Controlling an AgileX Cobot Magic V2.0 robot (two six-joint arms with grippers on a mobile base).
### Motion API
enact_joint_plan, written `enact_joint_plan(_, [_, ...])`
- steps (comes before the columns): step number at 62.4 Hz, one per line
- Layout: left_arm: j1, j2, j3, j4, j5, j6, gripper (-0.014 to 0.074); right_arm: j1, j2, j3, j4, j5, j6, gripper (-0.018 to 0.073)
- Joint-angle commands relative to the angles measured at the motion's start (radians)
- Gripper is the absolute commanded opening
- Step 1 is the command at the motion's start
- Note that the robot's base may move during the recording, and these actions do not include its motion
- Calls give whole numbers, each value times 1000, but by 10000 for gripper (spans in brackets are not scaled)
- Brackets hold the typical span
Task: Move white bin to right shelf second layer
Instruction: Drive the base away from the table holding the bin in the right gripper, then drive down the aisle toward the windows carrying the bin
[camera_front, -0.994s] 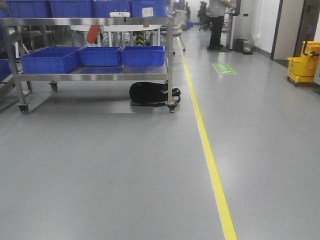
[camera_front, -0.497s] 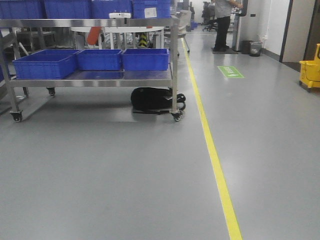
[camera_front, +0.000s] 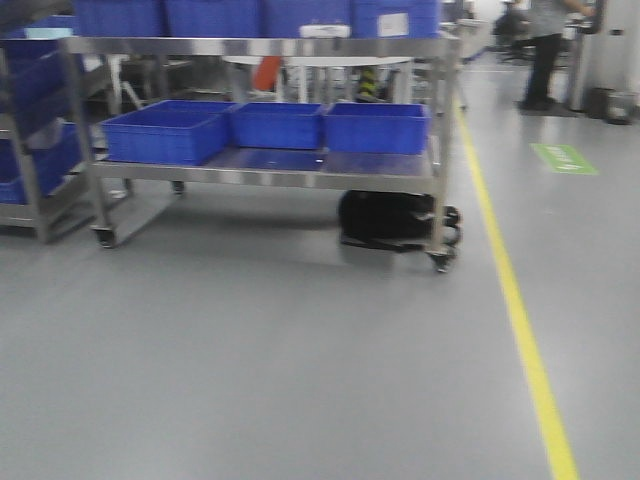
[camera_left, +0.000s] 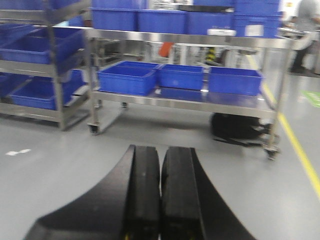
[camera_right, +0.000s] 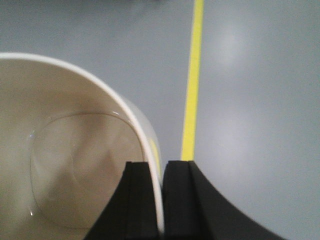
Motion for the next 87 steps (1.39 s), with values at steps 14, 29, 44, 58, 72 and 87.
enact_joint_plan(14, [-1, -16, 27, -5, -83, -5, 85, -6, -1, -30, 0, -85, 0, 57])
enact_joint_plan(29, [-1, -16, 27, -5, -83, -5, 85, -6, -1, -30, 0, -85, 0, 57])
enact_joint_plan(44, [-1, -16, 27, -5, -83, -5, 85, -6, -1, -30, 0, -85, 0, 57])
enact_joint_plan(58, [-1, -16, 27, -5, -83, -5, 85, -6, -1, -30, 0, -85, 0, 57])
enact_joint_plan(72, [-1, -16, 27, -5, -83, -5, 85, -6, -1, -30, 0, -85, 0, 57])
enact_joint_plan(87, [-1, -16, 27, -5, -83, -5, 85, -6, -1, -30, 0, -85, 0, 57])
